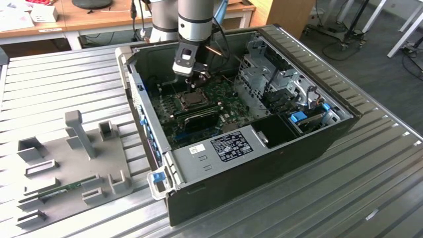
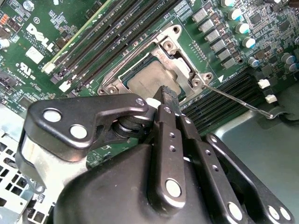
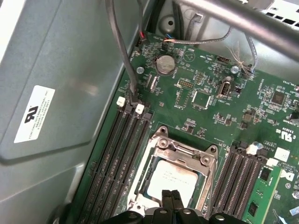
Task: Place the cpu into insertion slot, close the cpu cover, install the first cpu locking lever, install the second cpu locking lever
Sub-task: 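Close the cpu cover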
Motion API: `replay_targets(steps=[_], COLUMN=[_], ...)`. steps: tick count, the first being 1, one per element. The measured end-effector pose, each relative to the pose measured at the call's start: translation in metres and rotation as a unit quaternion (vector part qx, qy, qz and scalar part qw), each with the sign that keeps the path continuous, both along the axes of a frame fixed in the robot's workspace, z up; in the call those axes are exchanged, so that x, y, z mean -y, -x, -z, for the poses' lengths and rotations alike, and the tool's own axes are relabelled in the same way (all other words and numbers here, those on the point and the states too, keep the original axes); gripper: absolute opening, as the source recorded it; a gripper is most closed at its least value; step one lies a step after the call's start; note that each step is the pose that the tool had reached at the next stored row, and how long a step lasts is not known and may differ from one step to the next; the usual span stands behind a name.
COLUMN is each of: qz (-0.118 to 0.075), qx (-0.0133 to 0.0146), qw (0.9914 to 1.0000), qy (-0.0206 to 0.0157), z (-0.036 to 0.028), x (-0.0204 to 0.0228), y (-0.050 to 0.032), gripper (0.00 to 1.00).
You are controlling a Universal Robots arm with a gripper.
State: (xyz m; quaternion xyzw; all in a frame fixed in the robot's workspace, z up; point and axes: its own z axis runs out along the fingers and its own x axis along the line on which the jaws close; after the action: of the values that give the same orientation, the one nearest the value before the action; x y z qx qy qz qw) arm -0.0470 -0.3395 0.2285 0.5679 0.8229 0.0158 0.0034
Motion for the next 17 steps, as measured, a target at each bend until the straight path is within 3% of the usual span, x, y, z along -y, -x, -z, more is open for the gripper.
replay_targets(steps=[3,10,14,17], qz=[-0.012,-0.014,-0.034,-0.035], qx=[0.0001,0.0001,0.0001,0.0001], qw=[0.99993,0.99991,0.99943,0.99940], qy=[0.0000,0.0000,0.0000,0.0000], z=[0.0000,0.0000,0.0000,0.0000], x=[0.0000,0.0000,0.0000,0.0000], y=[0.0000,0.0000,0.0000,0.0000], gripper=[0.10,0.10,0.10,0.10])
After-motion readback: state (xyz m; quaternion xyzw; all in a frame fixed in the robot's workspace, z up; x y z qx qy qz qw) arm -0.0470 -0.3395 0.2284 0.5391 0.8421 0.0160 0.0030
